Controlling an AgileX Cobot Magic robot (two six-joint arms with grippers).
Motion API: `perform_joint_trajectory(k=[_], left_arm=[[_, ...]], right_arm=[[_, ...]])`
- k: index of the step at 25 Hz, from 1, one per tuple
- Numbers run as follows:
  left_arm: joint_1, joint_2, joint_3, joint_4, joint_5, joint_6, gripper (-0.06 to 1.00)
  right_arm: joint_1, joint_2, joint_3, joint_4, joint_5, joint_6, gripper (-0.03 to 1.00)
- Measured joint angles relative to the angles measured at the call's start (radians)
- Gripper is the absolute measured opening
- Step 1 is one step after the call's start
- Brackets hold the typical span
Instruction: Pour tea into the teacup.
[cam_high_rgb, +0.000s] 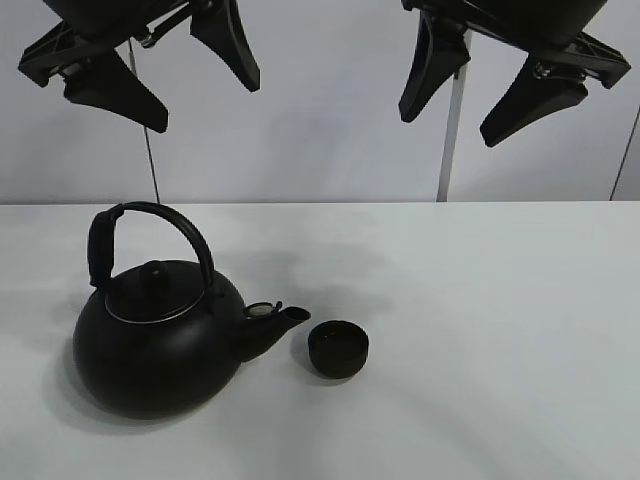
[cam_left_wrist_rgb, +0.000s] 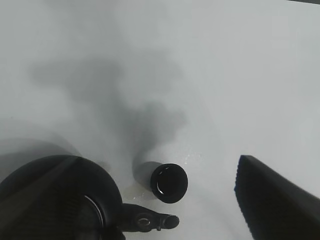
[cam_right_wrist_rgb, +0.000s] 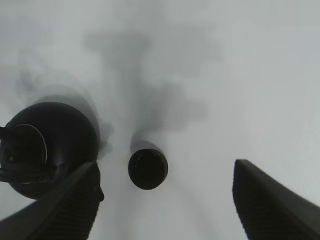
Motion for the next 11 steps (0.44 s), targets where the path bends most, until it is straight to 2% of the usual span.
perform_joint_trajectory(k=[11], left_arm=[[0.0,0.0,0.0,0.0,0.003,0.0,0.59]], right_arm=[[0.0,0.0,0.0,0.0,-0.002,0.0,0.51]])
